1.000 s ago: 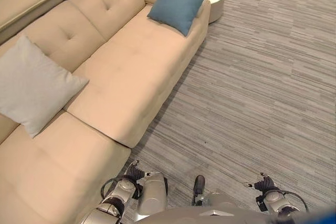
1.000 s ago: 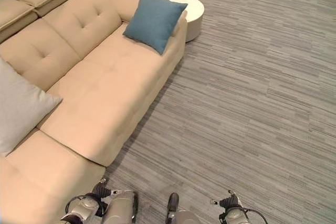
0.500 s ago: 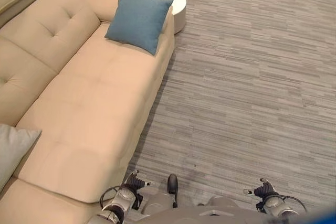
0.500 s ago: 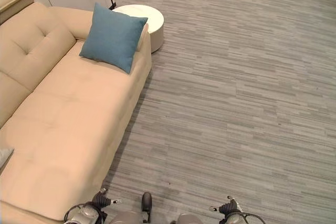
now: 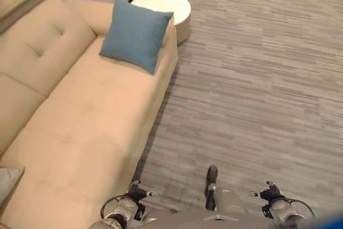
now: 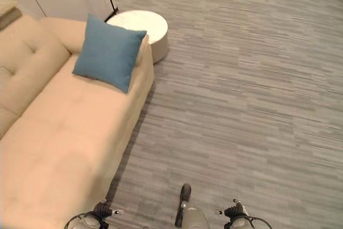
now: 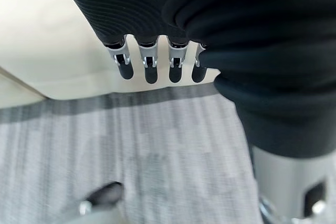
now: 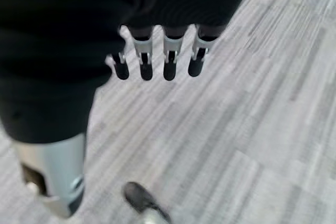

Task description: Pick up all the scattered cushions and arrange them neatly on the sofa.

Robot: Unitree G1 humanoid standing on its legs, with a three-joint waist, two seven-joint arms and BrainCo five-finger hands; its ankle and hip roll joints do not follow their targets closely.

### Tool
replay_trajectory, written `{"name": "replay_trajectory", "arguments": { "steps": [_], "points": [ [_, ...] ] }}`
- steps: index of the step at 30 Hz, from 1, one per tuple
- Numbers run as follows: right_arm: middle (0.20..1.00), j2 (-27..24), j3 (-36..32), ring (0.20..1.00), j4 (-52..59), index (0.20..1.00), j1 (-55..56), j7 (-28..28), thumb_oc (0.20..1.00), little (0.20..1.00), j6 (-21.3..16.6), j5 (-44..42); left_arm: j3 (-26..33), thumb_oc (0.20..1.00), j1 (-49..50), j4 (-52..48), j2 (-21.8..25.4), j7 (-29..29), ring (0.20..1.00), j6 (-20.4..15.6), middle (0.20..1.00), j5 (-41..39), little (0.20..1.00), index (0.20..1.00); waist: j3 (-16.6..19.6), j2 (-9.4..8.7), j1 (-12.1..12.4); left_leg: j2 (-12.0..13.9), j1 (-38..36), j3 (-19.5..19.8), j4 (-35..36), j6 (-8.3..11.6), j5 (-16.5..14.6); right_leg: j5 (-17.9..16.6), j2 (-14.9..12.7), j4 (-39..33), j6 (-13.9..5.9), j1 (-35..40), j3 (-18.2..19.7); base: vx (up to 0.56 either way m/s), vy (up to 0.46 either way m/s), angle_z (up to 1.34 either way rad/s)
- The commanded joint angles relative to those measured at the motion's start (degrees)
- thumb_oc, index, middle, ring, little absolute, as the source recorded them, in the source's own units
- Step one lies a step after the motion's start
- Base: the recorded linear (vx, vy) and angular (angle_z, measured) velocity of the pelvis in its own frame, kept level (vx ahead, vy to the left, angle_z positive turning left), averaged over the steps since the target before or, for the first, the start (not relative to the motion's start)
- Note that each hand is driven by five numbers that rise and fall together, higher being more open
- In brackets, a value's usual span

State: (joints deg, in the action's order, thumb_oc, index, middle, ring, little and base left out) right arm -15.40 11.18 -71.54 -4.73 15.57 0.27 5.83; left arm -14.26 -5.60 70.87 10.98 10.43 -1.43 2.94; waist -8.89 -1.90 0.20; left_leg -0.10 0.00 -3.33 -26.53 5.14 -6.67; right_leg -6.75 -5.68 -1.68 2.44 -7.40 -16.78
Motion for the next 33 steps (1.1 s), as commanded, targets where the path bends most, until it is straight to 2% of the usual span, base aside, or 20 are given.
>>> {"name": "replay_trajectory", "arguments": {
  "steps": [1, 2, 3, 6, 7, 10, 11, 14, 15, 16, 18, 19, 20, 22, 23, 26, 27, 28, 30, 33],
  "points": [
    [1.0, -2.0, 1.4, 1.0, 0.3, 1.0, -2.1, 1.2, 1.0, 1.0, -0.8, -1.7, -1.2, 1.0, -1.7, -3.3, 0.6, 0.8, 1.0, -0.5, 1.0, -1.9, 1.0, 1.0, -3.2, -1.81, 0.6, 4.3, 9.1, -1.1, -8.8, -1.41, 6.0, 6.5, -0.8, 3.8, -5.34, 3.7, 2.2, 0.24, -0.335, -0.21],
    [1.0, -2.0, 1.5, 1.0, 0.2, 1.0, -2.1, 1.3, 1.0, 1.0, -0.7, -1.8, -1.6, 1.0, -1.7, -3.4, 0.6, 0.8, 1.0, -0.4, 1.0, -1.9, 1.0, 1.0, -3.4, -2.05, 0.9, 4.7, 11.2, -1.5, -10.3, -1.85, 6.2, 7.3, -0.3, 3.7, -4.86, 4.8, 2.3, 0.29, -0.207, -0.37],
    [1.0, -2.2, 1.4, 1.0, 0.4, 1.0, -1.8, 1.3, 1.0, 1.0, -0.6, -2.3, -2.2, 1.0, -1.8, -3.3, 0.5, 0.8, 1.0, -0.3, 1.0, -1.5, 1.0, 1.0, -3.8, -2.11, 1.5, 4.5, 14.0, -2.7, -8.7, -2.48, 4.6, 8.4, 0.7, 3.3, -4.62, 6.8, 3.2, 0.34, -0.17, -0.16],
    [1.0, -2.3, 0.9, 1.0, 0.4, 1.0, -1.1, 1.8, 1.0, 1.0, -0.9, -2.9, -2.4, 1.0, -1.5, -2.8, 0.2, 1.1, 1.0, -0.2, 1.0, -1.4, 1.0, 1.0, -3.1, -2.04, 2.0, 2.9, 15.3, -4.2, 1.5, -3.11, 4.1, 9.9, 1.5, 2.1, -5.51, 9.1, 3.6, 0.38, -0.064, -0.12],
    [1.0, -2.3, 0.7, 1.0, 0.5, 1.0, -0.8, 2.2, 1.0, 1.0, -0.9, -3.5, -2.1, 1.0, -1.2, -3.2, 0.2, 1.2, 1.0, -0.3, 1.0, -1.7, 1.0, 1.0, -2.5, -1.4, 2.6, 2.6, 16.9, -5.1, 9.0, -2.97, 6.8, 10.9, 2.6, 1.4, -5.97, 10.9, 3.9, 0.47, -0.013, -0.41],
    [1.0, -1.8, 1.5, 1.0, 0.2, 1.0, -0.1, 2.1, 1.0, 1.0, -0.6, -2.7, -1.9, 1.0, -0.6, -3.4, 0.1, 1.1, 1.0, -0.5, 1.0, -1.8, 1.0, 1.0, -2.1, -0.49, 4.1, 1.9, 17.2, -6.2, 18.6, -2.09, 12.6, 12.7, 4.6, 0.9, -6.56, 14.3, 5.0, 0.46, 0.005, -0.19],
    [1.0, -1.5, 2.2, 1.0, 0.3, 1.0, 0.3, 1.8, 1.0, 1.0, -0.4, -2.0, -1.3, 1.0, 0.3, -3.3, 0.2, 1.0, 1.0, -0.4, 1.0, -1.9, 1.0, 1.0, -1.3, -0.23, 4.9, 1.8, 16.7, -6.6, 21.6, -2.53, 12.8, 14.1, 5.6, 1.5, -6.45, 15.7, 6.3, 0.51, 0.057, -0.34],
    [1.0, -0.9, 2.6, 1.0, 0.2, 1.0, 0.7, 1.6, 1.0, 1.0, -0.3, -0.6, -0.7, 1.0, 1.1, -2.8, 0.6, 1.0, 1.0, -0.1, 1.0, -1.7, 1.0, 1.0, 0.5, -1.79, 5.3, 0.1, 14.5, -6.4, 20.7, -4.29, 11.0, 15.0, 3.9, 5.2, -7.87, 16.4, 6.6, 0.51, 0.086, -0.75],
    [1.0, -0.9, 2.7, 1.0, 0.2, 1.0, 0.7, 1.5, 1.0, 1.0, -0.2, -0.3, -0.5, 1.0, 1.3, -3.0, 0.7, 0.9, 1.0, -0.1, 1.0, -1.7, 1.0, 1.0, 1.2, -2.02, 5.7, -0.3, 14.0, -6.5, 20.5, -4.85, 10.1, 14.6, 3.4, 6.8, -8.55, 16.1, 6.8, 0.44, 0.163, 0.06],
    [1.0, -0.9, 2.7, 1.0, 0.5, 1.0, 0.5, 1.0, 1.0, 1.0, -0.2, 0.1, -0.3, 1.0, 1.4, -3.2, 1.0, 0.8, 1.0, -0.1, 1.0, -2.0, 1.0, 1.0, 1.9, -2.23, 6.2, -1.9, 12.3, -5.9, 20.5, -6.6, 7.8, 12.0, 1.7, 13.3, -10.39, 14.0, 7.3, 0.39, 0.182, 0.18],
    [1.0, -1.3, 2.8, 1.0, 0.9, 1.0, 0.0, 0.6, 1.0, 1.0, 0.0, 0.4, -0.1, 1.0, 1.4, -3.6, 1.2, 0.9, 1.0, -0.1, 1.0, -2.3, 1.0, 1.0, 1.5, -1.93, 6.1, -3.0, 10.7, -5.4, 20.1, -8.3, 6.2, 5.7, -0.3, 22.4, -13.2, 9.9, 7.5, 0.25, 0.15, 0.12],
    [1.0, -1.4, 2.9, 1.0, 1.1, 1.0, -0.3, 0.4, 1.0, 1.0, 0.0, 0.7, -0.1, 1.0, 1.3, -3.7, 1.3, 0.9, 1.0, 0.0, 1.0, -2.4, 1.0, 1.0, 1.2, -1.59, 5.8, -3.3, 9.6, -4.8, 20.3, -9.05, 5.5, 3.1, -0.8, 26.6, -13.84, 8.4, 7.9, 0.19, 0.105, 0.17],
    [1.0, -1.7, 3.0, 1.0, 1.6, 1.0, -0.7, 0.4, 1.0, 1.0, -0.1, 0.9, 0.0, 1.0, 1.1, -3.8, 1.7, 1.1, 1.0, 0.0, 1.0, -2.5, 1.0, 1.0, 0.9, -0.89, 5.4, -3.3, 8.3, -4.1, 20.6, -9.61, 4.9, 1.3, -1.1, 30.8, -13.77, 6.1, 8.0, 0.21, 0.09, 0.24],
    [1.0, -1.7, 3.0, 1.0, 2.2, 1.0, -1.4, 0.5, 1.0, 1.0, -0.2, 0.8, -0.2, 1.0, 0.9, -3.5, 1.9, 1.2, 1.0, -0.1, 1.0, -2.7, 1.0, 1.0, 0.4, 0.99, 4.7, -2.7, 5.8, -2.8, 21.4, -9.98, 4.1, 2.2, -1.5, 34.9, -12.38, 1.5, 7.5, 0.27, 0.048, 0.32],
    [1.0, -1.8, 3.0, 1.0, 2.3, 1.0, -1.6, 0.4, 1.0, 1.0, -0.3, 0.8, -0.2, 1.0, 0.8, -3.5, 1.9, 1.2, 1.0, -0.2, 1.0, -2.7, 1.0, 1.0, -0.1, 1.19, 4.1, -3.1, 4.4, -1.9, 21.7, -9.96, 3.7, 3.8, -2.2, 33.9, -11.65, 0.4, 7.1, 0.31, -0.02, 0.37],
    [1.0, -2.1, 3.3, 1.0, 2.9, 1.0, -2.5, 0.2, 1.0, 1.0, -0.7, 0.7, -0.4, 1.0, 0.3, -3.2, 1.8, 1.1, 1.0, -0.6, 1.0, -2.5, 1.0, 1.0, -0.7, 1.9, 2.8, -3.4, 1.9, 0.6, 22.2, -9.22, 2.5, 7.9, -1.2, 26.5, -9.93, -2.8, 7.6, 0.35, -0.129, 0.45],
    [1.0, -2.2, 3.5, 1.0, 2.9, 1.0, -2.7, 0.2, 1.0, 1.0, -0.6, 0.4, -0.4, 1.0, 0.1, -2.6, 1.6, 1.1, 1.0, -0.8, 1.0, -2.5, 1.0, 1.0, -1.4, 1.28, 1.5, -4.1, -0.2, 2.6, 22.4, -8.49, 1.3, 6.5, 0.1, 16.9, -10.12, -5.0, 10.8, 0.43, -0.247, 0.82],
    [1.0, -2.2, 3.5, 1.0, 2.8, 1.0, -2.7, 0.2, 1.0, 1.0, -0.5, 0.5, -0.4, 1.0, -0.1, -2.5, 1.6, 0.9, 1.0, -0.9, 1.0, -2.4, 1.0, 1.0, -1.5, 0.91, 1.0, -4.4, -1.0, 3.7, 22.6, -8.06, 0.8, 5.3, 0.7, 12.9, -10.44, -5.7, 12.6, 0.42, -0.261, 0.79],
    [1.0, -2.3, 3.5, 1.0, 2.7, 1.0, -2.5, 0.1, 1.0, 1.0, -0.4, 0.5, -0.5, 1.0, -0.5, -2.1, 1.5, 0.8, 1.0, -1.1, 1.0, -2.1, 1.0, 1.0, -1.6, 0.06, 0.6, -5.0, -1.6, 5.4, 21.7, -7.47, -0.6, 4.6, 0.9, 9.0, -10.85, -4.4, 14.3, 0.24, -0.18, 0.74],
    [1.0, -1.9, 3.4, 1.0, 2.2, 1.0, -1.9, 0.2, 1.0, 1.0, -0.9, -0.2, 0.0, 1.0, -0.2, -1.0, 0.8, 1.4, 1.0, -1.0, 1.0, -2.6, 1.0, 1.0, -0.6, -0.56, 0.9, -4.3, -1.3, 6.1, 20.1, -5.7, -0.9, 4.2, 1.0, 5.5, -9.71, -1.1, 13.2, 0.19, -0.199, 0.97]
  ]
}}
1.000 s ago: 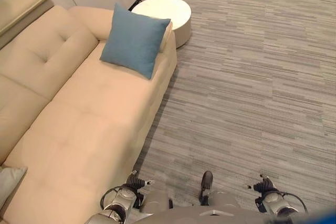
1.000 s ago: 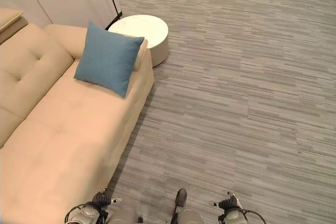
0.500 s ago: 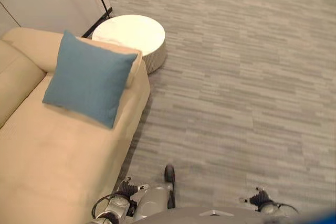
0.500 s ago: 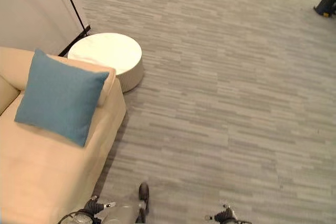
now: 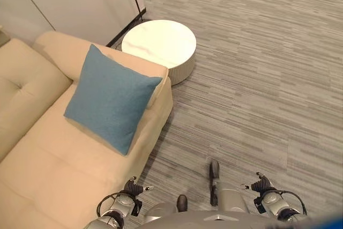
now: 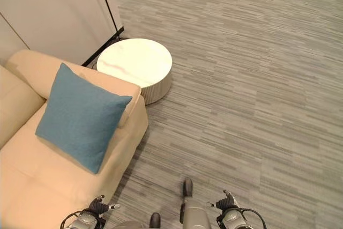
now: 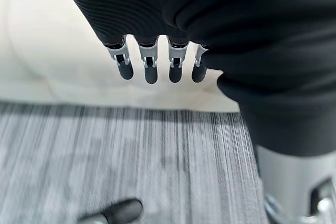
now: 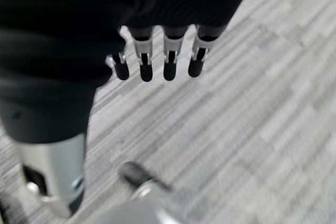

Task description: Pick up all the scattered cushions and arrange them neatly on the sofa.

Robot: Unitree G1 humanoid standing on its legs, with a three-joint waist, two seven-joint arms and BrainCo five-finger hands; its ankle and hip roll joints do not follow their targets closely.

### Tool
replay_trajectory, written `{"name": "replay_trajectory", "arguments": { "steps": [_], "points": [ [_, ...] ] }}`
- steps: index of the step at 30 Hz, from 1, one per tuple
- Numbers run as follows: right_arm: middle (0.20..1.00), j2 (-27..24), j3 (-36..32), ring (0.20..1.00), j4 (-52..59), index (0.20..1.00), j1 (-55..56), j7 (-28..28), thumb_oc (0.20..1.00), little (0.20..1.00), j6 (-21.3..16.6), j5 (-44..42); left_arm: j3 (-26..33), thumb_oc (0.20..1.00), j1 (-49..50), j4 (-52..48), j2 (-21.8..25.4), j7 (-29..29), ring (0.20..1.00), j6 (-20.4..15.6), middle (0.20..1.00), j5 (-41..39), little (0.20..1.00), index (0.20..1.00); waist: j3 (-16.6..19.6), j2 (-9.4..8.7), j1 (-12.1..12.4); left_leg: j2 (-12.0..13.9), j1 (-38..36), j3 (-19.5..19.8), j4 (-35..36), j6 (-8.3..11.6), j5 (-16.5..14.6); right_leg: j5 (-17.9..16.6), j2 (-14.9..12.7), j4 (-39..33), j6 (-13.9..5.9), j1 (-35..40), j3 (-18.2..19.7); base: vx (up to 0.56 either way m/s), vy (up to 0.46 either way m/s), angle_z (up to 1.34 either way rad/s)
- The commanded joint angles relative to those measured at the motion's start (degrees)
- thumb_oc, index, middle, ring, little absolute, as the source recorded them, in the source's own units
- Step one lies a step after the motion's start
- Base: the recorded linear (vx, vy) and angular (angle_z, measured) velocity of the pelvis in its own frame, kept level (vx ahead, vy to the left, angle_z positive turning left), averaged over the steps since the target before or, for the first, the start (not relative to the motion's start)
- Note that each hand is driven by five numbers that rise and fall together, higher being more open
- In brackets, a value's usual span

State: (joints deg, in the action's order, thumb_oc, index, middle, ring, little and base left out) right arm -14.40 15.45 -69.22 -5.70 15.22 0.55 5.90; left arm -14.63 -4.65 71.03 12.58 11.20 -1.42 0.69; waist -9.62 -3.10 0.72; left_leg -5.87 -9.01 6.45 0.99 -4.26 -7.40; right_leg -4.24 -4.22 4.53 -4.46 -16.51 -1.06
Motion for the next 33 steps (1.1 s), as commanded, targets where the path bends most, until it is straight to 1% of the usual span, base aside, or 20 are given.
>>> {"name": "replay_trajectory", "arguments": {
  "steps": [1, 4, 6, 7, 9, 10, 11, 12, 13, 14, 16, 19, 22, 25, 26, 27, 28, 30, 31, 33],
  "points": [
    [1.0, -3.0, -1.1, 1.0, -0.3, 1.0, -1.0, 0.5, 1.0, 1.0, -1.4, -0.7, 0.4, 1.0, -1.4, -1.3, -1.0, 0.5, 1.0, -1.0, 1.0, -0.9, 1.0, 1.0, 0.2, 0.38, 0.5, 1.7, 8.9, -3.5, -9.3, 4.43, 0.2, 1.6, -0.7, -1.7, -2.5, 8.9, -3.4, 0.12, -0.186, 0.95],
    [1.0, -3.1, -1.3, 1.0, -0.7, 1.0, -0.9, 0.7, 1.0, 1.0, -1.7, -1.6, 0.7, 1.0, -1.5, -1.8, -1.6, 0.5, 1.0, -1.0, 1.0, -2.2, 1.0, 1.0, -0.6, -0.67, 1.1, 4.8, 15.3, -8.4, -19.4, 6.18, 2.3, 2.9, -1.7, -3.5, -0.75, 12.3, -7.2, 0.05, -0.175, 0.84],
    [1.0, -3.1, -1.2, 1.0, -1.3, 1.0, -0.7, 0.7, 1.0, 1.0, -1.5, -2.0, 0.4, 1.0, -1.5, -1.8, -1.9, 0.3, 1.0, -0.8, 1.0, -2.4, 1.0, 1.0, -1.0, -0.84, 1.4, 7.2, 16.9, -11.8, -20.9, 5.9, 2.8, 4.2, -1.7, -4.9, -0.21, 14.6, -10.0, 0.02, -0.146, 0.55],
    [1.0, -3.1, -1.2, 1.0, -1.4, 1.0, -0.7, 0.7, 1.0, 1.0, -1.5, -2.0, 0.4, 1.0, -1.5, -1.8, -1.9, 0.3, 1.0, -0.8, 1.0, -2.4, 1.0, 1.0, -1.0, -0.79, 1.3, 7.2, 17.0, -11.7, -21.1, 5.92, 2.7, 4.2, -1.7, -5.0, -0.2, 14.6, -10.1, 0.03, -0.113, 0.68],
    [1.0, -3.2, -1.7, 1.0, -1.9, 1.0, 0.3, 0.6, 1.0, 1.0, -1.4, -2.7, -0.3, 1.0, -1.4, -1.6, -1.8, 0.3, 1.0, -0.6, 1.0, -1.7, 1.0, 1.0, -1.1, -0.84, 1.3, 9.4, 18.1, -16.8, -17.8, 5.71, 3.2, 5.4, -1.7, -5.8, 0.07, 16.9, -13.7, 0.08, -0.095, 0.87],
    [1.0, -3.1, -1.8, 1.0, -1.9, 1.0, 0.3, 0.6, 1.0, 1.0, -1.4, -2.7, -0.2, 1.0, -1.4, -1.6, -1.8, 0.3, 1.0, -0.6, 1.0, -1.7, 1.0, 1.0, -0.9, -0.95, 1.1, 9.2, 18.2, -16.7, -17.5, 5.67, 3.5, 5.3, -1.8, -5.8, 0.07, 16.7, -13.8, 0.1, -0.067, 0.99],
    [1.0, -3.2, -2.0, 1.0, -1.9, 1.0, 0.8, 0.6, 1.0, 1.0, -1.4, -3.0, -0.5, 1.0, -1.3, -1.6, -1.7, 0.3, 1.0, -0.7, 1.0, -1.4, 1.0, 1.0, -0.8, -0.67, 1.0, 9.7, 18.8, -18.7, -15.5, 5.75, 4.6, 5.7, -1.6, -6.2, -0.01, 17.6, -15.2, 0.1, -0.028, 1.19],
    [1.0, -3.2, -2.2, 1.0, -2.0, 1.0, 0.9, 0.7, 1.0, 1.0, -1.2, -3.1, -0.6, 1.0, -1.3, -1.5, -1.6, 0.2, 1.0, -0.6, 1.0, -1.3, 1.0, 1.0, -0.6, -0.31, 1.0, 9.9, 19.4, -20.3, -13.3, 6.12, 6.2, 6.1, -1.4, -6.4, -0.01, 18.1, -16.4, 0.26, -0.035, 1.02],
    [1.0, -3.4, -2.6, 1.0, -2.2, 1.0, 1.4, 0.8, 1.0, 1.0, -0.9, -3.1, -0.6, 1.0, -1.4, -1.4, -1.5, 0.2, 1.0, -0.5, 1.0, -1.0, 1.0, 1.0, -0.1, 0.2, 0.5, 10.7, 18.9, -24.1, -10.1, 7.49, 7.1, 7.8, -1.1, -6.4, -0.54, 19.8, -18.0, 0.22, -0.013, 0.65],
    [1.0, -3.4, -2.6, 1.0, -2.2, 1.0, 1.4, 0.8, 1.0, 1.0, -0.9, -3.1, -0.6, 1.0, -1.4, -1.4, -1.5, 0.2, 1.0, -0.4, 1.0, -1.0, 1.0, 1.0, -0.1, 0.19, 0.5, 10.6, 18.8, -24.1, -10.1, 7.5, 7.1, 7.8, -1.1, -6.4, -0.55, 19.9, -18.0, 0.2, -0.007, 0.77],
    [1.0, -3.4, -2.9, 1.0, -1.8, 1.0, 1.6, 0.7, 1.0, 1.0, -0.7, -3.1, -0.2, 1.0, -1.0, -1.4, -1.3, 0.2, 1.0, -0.2, 1.0, -0.8, 1.0, 1.0, 0.5, 0.51, -0.1, 11.8, 18.5, -29.3, -9.6, 7.32, 8.0, 9.1, -1.0, -4.9, -0.26, 21.0, -20.9, 0.17, 0.064, 0.91],
    [1.0, -2.7, -2.4, 1.0, -2.0, 1.0, 1.6, 0.5, 1.0, 1.0, -0.8, -2.2, 0.4, 1.0, -0.4, -0.5, -1.2, -0.1, 1.0, -0.1, 1.0, -0.4, 1.0, 1.0, 2.0, 0.24, 1.0, 8.8, 16.3, -25.3, -6.0, 5.99, 7.1, 10.6, -1.6, -2.7, -0.88, 22.7, -21.4, 0.22, 0.105, 0.3],
    [1.0, -2.5, -2.2, 1.0, -1.9, 1.0, 1.6, 0.0, 1.0, 1.0, -0.8, -1.3, 0.5, 1.0, -0.1, -0.5, -0.9, -0.6, 1.0, -0.2, 1.0, 0.1, 1.0, 1.0, 3.0, 0.16, 1.5, 7.2, 14.5, -24.5, -3.8, 4.82, 6.4, 11.2, -2.4, -0.3, -1.62, 22.6, -21.4, 0.16, 0.117, 0.1],
    [1.0, -2.4, -2.4, 1.0, -1.4, 1.0, 1.5, -0.5, 1.0, 1.0, -0.8, -0.7, 0.7, 1.0, -0.1, -0.6, -0.4, -0.8, 1.0, 0.0, 1.0, 0.7, 1.0, 1.0, 3.3, 0.6, 1.5, 5.3, 11.8, -22.8, -1.7, 3.07, 5.4, 11.2, -5.9, 9.8, -3.19, 19.8, -21.7, 0.14, 0.167, 0.41],
    [1.0, -2.3, -2.4, 1.0, -1.1, 1.0, 1.2, -0.7, 1.0, 1.0, -1.0, -0.8, 0.5, 1.0, -0.3, -0.6, 0.0, -0.8, 1.0, -0.1, 1.0, 0.8, 1.0, 1.0, 2.6, 1.18, 0.9, 4.9, 11.2, -21.1, -1.5, 1.84, 5.9, 8.2, -6.1, 16.0, -3.15, 16.1, -19.4, 0.1, 0.139, 1.06],
    [1.0, -2.1, -2.3, 1.0, -1.0, 1.0, 1.0, -0.8, 1.0, 1.0, -1.2, -0.9, 0.3, 1.0, -0.3, -0.4, 0.1, -0.9, 1.0, -0.3, 1.0, 0.8, 1.0, 1.0, 2.2, 1.46, 0.2, 4.7, 10.3, -19.7, -1.0, 1.67, 5.7, 7.8, -5.1, 17.7, -2.82, 13.9, -15.9, 0.16, 0.076, 1.63],
    [1.0, -2.1, -2.1, 1.0, -1.0, 1.0, 0.8, -1.0, 1.0, 1.0, -1.2, -0.9, 0.0, 1.0, -0.1, 0.0, 0.0, -1.1, 1.0, -0.5, 1.0, 1.2, 1.0, 1.0, 1.6, 2.02, -0.6, 4.5, 9.2, -17.2, -0.5, 1.81, 5.6, 8.1, -3.2, 16.1, -2.26, 10.8, -11.2, 0.16, -0.007, 1.3],
    [1.0, -2.2, -2.0, 1.0, -0.8, 1.0, 0.5, -0.9, 1.0, 1.0, -1.4, -1.1, -0.3, 1.0, -0.4, 0.4, 0.0, -1.1, 1.0, -0.7, 1.0, 1.5, 1.0, 1.0, 1.3, 1.97, -1.1, 4.3, 9.3, -15.9, -1.0, 1.94, 5.4, 7.0, -3.0, 12.4, -2.23, 9.7, -10.0, 0.18, -0.084, 0.98],
    [1.0, -2.4, -1.9, 1.0, -0.9, 1.0, 0.3, -1.1, 1.0, 1.0, -1.3, -1.1, -0.7, 1.0, -0.6, 1.0, 0.2, -1.2, 1.0, -0.6, 1.0, 2.1, 1.0, 1.0, 0.7, 1.3, -2.1, 3.1, 8.8, -12.8, -1.5, 2.09, 4.9, 4.6, -1.7, 7.2, -3.06, 7.8, -5.8, 0.17, -0.101, 0.7],
    [1.0, -2.4, -1.8, 1.0, -1.0, 1.0, 0.2, -1.1, 1.0, 1.0, -1.3, -1.0, -0.8, 1.0, -0.8, 1.1, 0.2, -1.1, 1.0, -0.7, 1.0, 2.2, 1.0, 1.0, 0.4, 1.21, -2.5, 2.8, 8.5, -11.9, -1.5, 2.28, 4.6, 3.5, -1.5, 5.5, -3.46, 7.4, -5.0, 0.14, -0.102, 0.81]
  ]
}}
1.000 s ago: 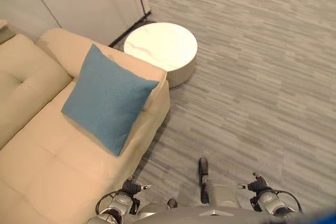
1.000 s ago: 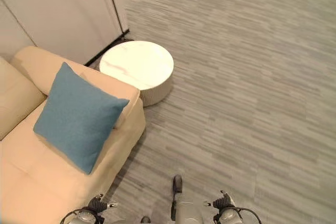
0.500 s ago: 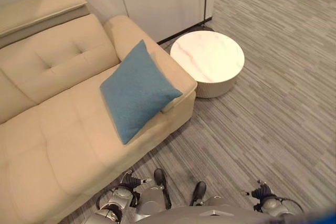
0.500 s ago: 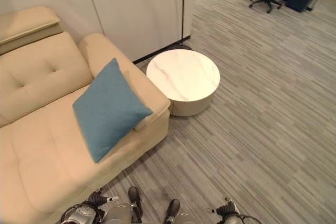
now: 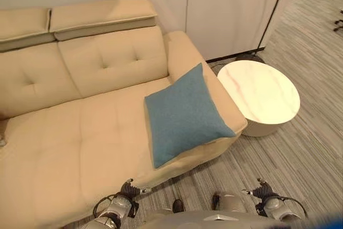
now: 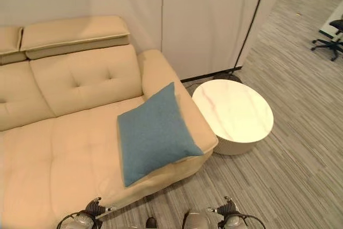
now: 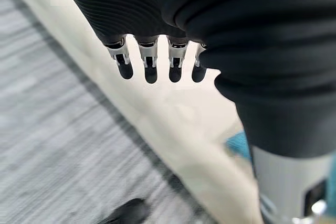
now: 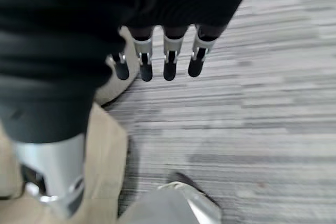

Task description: Pick up all the scattered cushions and arrange them neatly on the sofa.

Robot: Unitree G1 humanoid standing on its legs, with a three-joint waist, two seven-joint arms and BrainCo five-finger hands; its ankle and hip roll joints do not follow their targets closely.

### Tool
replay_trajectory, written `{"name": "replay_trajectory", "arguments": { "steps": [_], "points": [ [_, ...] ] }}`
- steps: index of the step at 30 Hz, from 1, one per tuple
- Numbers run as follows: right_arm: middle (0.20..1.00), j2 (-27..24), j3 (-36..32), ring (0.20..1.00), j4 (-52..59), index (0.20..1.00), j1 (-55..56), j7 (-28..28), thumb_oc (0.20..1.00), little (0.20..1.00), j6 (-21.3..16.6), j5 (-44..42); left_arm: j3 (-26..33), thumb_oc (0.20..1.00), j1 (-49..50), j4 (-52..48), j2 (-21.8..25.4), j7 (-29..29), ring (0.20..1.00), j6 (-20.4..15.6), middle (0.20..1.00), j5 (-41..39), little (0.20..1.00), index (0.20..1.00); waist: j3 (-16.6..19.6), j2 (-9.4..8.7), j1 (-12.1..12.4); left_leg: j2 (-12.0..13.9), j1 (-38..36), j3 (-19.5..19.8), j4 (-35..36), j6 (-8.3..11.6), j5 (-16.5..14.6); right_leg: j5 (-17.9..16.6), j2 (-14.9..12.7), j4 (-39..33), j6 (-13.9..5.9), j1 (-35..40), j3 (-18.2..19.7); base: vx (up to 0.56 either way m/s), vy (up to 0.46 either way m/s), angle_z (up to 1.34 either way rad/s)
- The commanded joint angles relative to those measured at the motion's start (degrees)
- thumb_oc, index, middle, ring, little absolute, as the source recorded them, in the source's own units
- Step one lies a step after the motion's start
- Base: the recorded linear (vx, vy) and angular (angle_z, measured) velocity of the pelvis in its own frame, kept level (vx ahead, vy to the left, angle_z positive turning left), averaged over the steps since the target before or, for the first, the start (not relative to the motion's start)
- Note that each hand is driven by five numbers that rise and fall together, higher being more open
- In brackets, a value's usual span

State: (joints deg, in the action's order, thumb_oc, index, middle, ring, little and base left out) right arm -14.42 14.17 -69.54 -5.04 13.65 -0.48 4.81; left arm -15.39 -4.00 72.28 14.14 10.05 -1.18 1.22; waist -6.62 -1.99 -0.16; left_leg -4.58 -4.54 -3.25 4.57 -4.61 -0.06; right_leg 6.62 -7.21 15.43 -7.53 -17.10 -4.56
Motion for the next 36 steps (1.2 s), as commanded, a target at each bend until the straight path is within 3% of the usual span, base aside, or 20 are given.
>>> {"name": "replay_trajectory", "arguments": {
  "steps": [1, 5, 8, 10, 12, 13, 15, 20, 28, 36],
  "points": [
    [1.0, -2.3, -0.5, 1.0, -0.7, 1.0, -0.6, 0.4, 1.0, 1.0, -0.2, 0.3, 0.0, 1.0, -1.6, -0.1, -1.2, 0.1, 1.0, -1.0, 1.0, 1.7, 1.0, 1.0, -2.6, -0.21, -1.8, 1.4, 3.5, -1.1, -5.1, 2.91, -3.0, -8.6, 1.3, -7.1, -0.74, 7.6, -0.9, 0.12, -0.098, 0.83],
    [1.0, -2.2, -0.5, 1.0, -0.9, 1.0, -0.4, 0.2, 1.0, 1.0, -0.5, 0.3, 0.2, 1.0, -1.7, 0.1, -0.9, 0.1, 1.0, -1.1, 1.0, 2.1, 1.0, 1.0, -1.9, -1.04, -2.0, 1.6, 2.7, 0.2, -4.8, 3.8, -3.5, -8.4, 1.5, -9.9, -0.47, 10.0, -0.8, 0.15, -0.161, 0.43],
    [1.0, -2.1, -0.4, 1.0, -1.3, 1.0, -0.1, 0.0, 1.0, 1.0, -0.7, -0.1, 0.2, 1.0, -1.6, 0.1, -1.0, 0.0, 1.0, -0.9, 1.0, 2.0, 1.0, 1.0, -0.6, -1.59, -1.9, 3.0, 2.3, 1.0, -4.0, 5.13, -3.5, -7.9, 2.6, -12.2, 0.44, 12.5, -1.0, 0.16, -0.253, 0.38],
    [1.0, -2.5, -0.5, 1.0, -1.4, 1.0, 0.0, -0.1, 1.0, 1.0, -0.8, -0.5, -0.5, 1.0, -2.5, -0.6, -1.2, 0.0, 1.0, -1.1, 1.0, 1.6, 1.0, 1.0, -0.9, -2.1, -2.4, 4.2, 4.0, 1.1, -7.3, 6.72, -4.2, -7.0, 3.1, -13.7, 1.62, 14.1, -2.3, 0.11, -0.265, 0.4],
    [1.0, -3.0, -0.9, 1.0, -1.3, 1.0, 0.1, 0.1, 1.0, 1.0, -0.9, -1.1, -1.1, 1.0, -3.2, -1.4, -1.6, -0.1, 1.0, -1.1, 1.0, 1.1, 1.0, 1.0, -1.6, -2.88, -2.8, 4.8, 7.2, -1.2, -13.1, 7.73, -4.7, -6.4, 2.6, -14.6, 2.47, 15.4, -3.7, 0.04, -0.135, 0.83],
    [1.0, -3.4, -1.5, 1.0, -1.7, 1.0, 0.6, 0.3, 1.0, 1.0, -0.5, -1.6, -1.0, 1.0, -3.2, -2.0, -1.8, 0.2, 1.0, -0.9, 1.0, 0.2, 1.0, 1.0, -1.7, -3.04, -3.0, 7.3, 9.3, -6.7, -13.6, 7.35, -3.2, -5.8, 2.2, -15.4, 2.63, 16.8, -5.6, 0.06, -0.053, 1.06],
    [1.0, -3.5, -1.9, 1.0, -2.2, 1.0, 0.8, 0.4, 1.0, 1.0, -0.4, -1.8, -0.8, 1.0, -2.7, -1.9, -1.7, 0.4, 1.0, -0.8, 1.0, 0.2, 1.0, 1.0, -1.2, -2.87, -2.9, 7.9, 9.0, -8.1, -12.0, 7.24, -2.4, -5.5, 2.5, -15.2, 2.56, 17.0, -6.0, 0.07, 0.02, 0.55],
    [1.0, -3.1, -3.0, 1.0, -3.0, 1.0, 1.3, 1.1, 1.0, 1.0, -0.6, -2.0, 1.5, 1.0, -1.7, -1.8, -1.1, 1.5, 1.0, -0.8, 1.0, -1.2, 1.0, 1.0, 1.1, -2.93, -2.6, 6.4, 4.8, -7.5, -6.2, 6.73, -2.2, -5.7, 2.6, -15.7, 1.79, 18.3, -5.8, 0.12, 0.075, 0.04],
    [1.0, -4.7, -5.3, 1.0, -2.5, 1.0, 0.6, 2.3, 1.0, 1.0, -1.3, -3.7, 5.3, 1.0, -0.5, -3.0, 0.9, 3.9, 1.0, -1.7, 1.0, -3.2, 1.0, 1.0, 2.4, -4.27, -0.8, 5.6, 1.5, -7.3, -3.4, 6.3, -2.7, -6.0, 2.2, -16.2, 0.68, 20.1, -5.8, 0.07, 0.064, 0.03],
    [1.0, -13.6, -11.6, 1.0, 11.1, 1.0, -0.7, 6.8, 1.0, 1.0, -2.7, -3.6, 12.2, 1.0, 1.4, -11.4, 4.0, 7.8, 1.0, -3.4, 1.0, -8.1, 1.0, 1.0, 2.5, -4.78, -0.4, 5.3, 0.2, -7.2, -0.2, 6.25, -1.8, -6.8, 2.2, -16.8, -0.24, 19.9, -5.7, 0.0, 0.026, 0.0]
  ]
}}
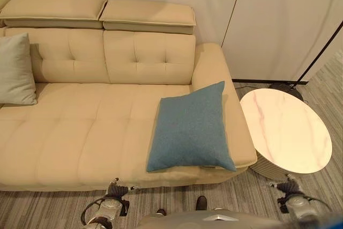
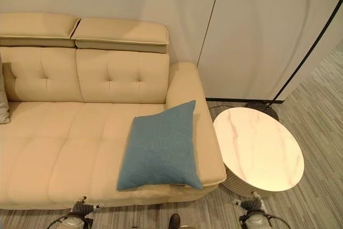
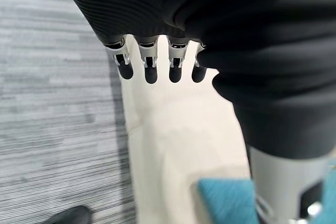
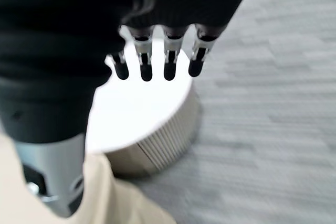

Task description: Pick up all the scattered cushions and arrange them neatly on the sofa.

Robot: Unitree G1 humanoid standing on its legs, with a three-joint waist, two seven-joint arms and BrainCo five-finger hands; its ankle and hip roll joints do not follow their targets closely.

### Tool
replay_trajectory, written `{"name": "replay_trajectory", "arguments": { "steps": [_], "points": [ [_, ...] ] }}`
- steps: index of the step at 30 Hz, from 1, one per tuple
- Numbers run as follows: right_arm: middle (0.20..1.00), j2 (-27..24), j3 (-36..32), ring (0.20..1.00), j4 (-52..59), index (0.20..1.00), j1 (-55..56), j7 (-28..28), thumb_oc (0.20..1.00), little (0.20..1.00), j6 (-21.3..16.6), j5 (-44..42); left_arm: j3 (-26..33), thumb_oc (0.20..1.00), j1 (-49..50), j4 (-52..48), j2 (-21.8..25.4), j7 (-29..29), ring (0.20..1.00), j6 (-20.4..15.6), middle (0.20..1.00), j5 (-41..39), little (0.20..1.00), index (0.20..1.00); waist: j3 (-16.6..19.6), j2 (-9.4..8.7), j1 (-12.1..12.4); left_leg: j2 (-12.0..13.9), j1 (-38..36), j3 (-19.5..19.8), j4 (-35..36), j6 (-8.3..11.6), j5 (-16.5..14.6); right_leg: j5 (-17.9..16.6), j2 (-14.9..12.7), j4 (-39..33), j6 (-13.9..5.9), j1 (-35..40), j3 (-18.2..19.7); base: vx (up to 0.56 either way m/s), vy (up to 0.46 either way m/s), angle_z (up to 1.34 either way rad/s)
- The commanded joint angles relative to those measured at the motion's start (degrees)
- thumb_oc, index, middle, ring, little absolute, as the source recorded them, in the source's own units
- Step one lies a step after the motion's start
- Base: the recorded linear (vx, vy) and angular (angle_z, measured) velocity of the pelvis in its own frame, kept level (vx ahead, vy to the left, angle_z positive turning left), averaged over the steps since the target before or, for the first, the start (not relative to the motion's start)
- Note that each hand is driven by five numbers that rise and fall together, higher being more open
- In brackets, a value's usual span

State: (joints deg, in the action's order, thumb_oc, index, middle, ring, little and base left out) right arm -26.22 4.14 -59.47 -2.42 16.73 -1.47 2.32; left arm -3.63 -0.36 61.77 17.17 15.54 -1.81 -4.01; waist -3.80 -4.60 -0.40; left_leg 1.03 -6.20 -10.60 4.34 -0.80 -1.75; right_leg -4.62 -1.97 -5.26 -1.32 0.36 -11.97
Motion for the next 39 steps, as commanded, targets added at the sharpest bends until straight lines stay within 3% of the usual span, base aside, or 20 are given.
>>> {"name": "replay_trajectory", "arguments": {
  "steps": [1, 3, 11, 21, 29, 39],
  "points": [
    [1.0, -2.7, -2.3, 1.0, 3.4, 1.0, -3.6, 4.1, 1.0, 1.0, -1.8, -1.3, 1.0, 1.0, -2.0, -2.2, 1.2, 2.6, 1.0, -2.9, 1.0, -3.4, 1.0, 1.0, -0.4, -2.2, -0.2, -0.2, 1.7, 0.1, 0.3, 2.43, -0.1, 4.4, -3.0, 3.8, -6.53, 2.3, 1.8, -0.01, 0.041, -0.02],
    [1.0, -4.3, -4.1, 1.0, 10.8, 1.0, -4.5, 5.0, 1.0, 1.0, -2.6, -2.6, 2.3, 1.0, -1.5, -6.9, 1.5, 2.9, 1.0, -3.5, 1.0, -5.5, 1.0, 1.0, -0.7, -2.38, 0.0, -0.3, 1.8, 0.2, 0.7, 2.47, -0.1, 4.1, -3.0, 3.4, -6.66, 2.1, 1.7, -0.01, 0.038, -0.04],
    [1.0, -2.9, -0.4, 1.0, 19.1, 1.0, -9.3, 4.4, 1.0, 1.0, -4.0, -5.6, 0.6, 1.0, -4.4, -13.1, 2.5, 3.5, 1.0, -4.2, 1.0, -6.9, 1.0, 1.0, -2.7, -3.92, 1.0, 0.3, 3.9, 0.6, 0.7, 2.77, 0.6, 3.4, -2.7, 2.8, -6.74, 0.2, 1.1, -0.05, -0.008, -0.01],
    [1.0, 5.2, 4.7, 1.0, 23.4, 1.0, -15.8, 6.0, 1.0, 1.0, -5.4, -9.8, -3.9, 1.0, -9.1, -16.8, 1.2, 3.9, 1.0, -4.7, 1.0, -8.7, 1.0, 1.0, -6.8, -6.34, 3.3, 0.9, 9.1, 1.8, 0.7, 3.07, 2.3, 1.7, -2.5, 1.7, -6.73, -4.2, -0.1, -0.08, -0.022, 0.03],
    [1.0, 11.2, 5.3, 1.0, 27.1, 1.0, -13.8, 5.4, 1.0, 1.0, -7.7, -16.9, -5.9, 1.0, -8.7, -16.3, -0.2, 4.1, 1.0, -4.4, 1.0, -8.8, 1.0, 1.0, -7.9, -6.44, 3.4, 0.8, 10.0, 1.6, 0.5, 2.76, 2.3, 1.1, -2.9, 1.8, -6.86, -5.5, 0.1, -0.01, 0.018, -0.01],
    [1.0, 13.8, 8.1, 1.0, 27.8, 1.0, -14.3, 4.6, 1.0, 1.0, -8.0, -18.3, -7.7, 1.0, -10.7, -17.4, -0.8, 4.7, 1.0, -4.9, 1.0, -9.6, 1.0, 1.0, -10.2, -6.65, 3.7, 0.6, 12.5, 1.7, -0.9, 2.57, 2.3, 0.6, -3.2, 2.5, -6.76, -7.6, 0.1, 0.0, 0.0, 0.0]
  ]
}}
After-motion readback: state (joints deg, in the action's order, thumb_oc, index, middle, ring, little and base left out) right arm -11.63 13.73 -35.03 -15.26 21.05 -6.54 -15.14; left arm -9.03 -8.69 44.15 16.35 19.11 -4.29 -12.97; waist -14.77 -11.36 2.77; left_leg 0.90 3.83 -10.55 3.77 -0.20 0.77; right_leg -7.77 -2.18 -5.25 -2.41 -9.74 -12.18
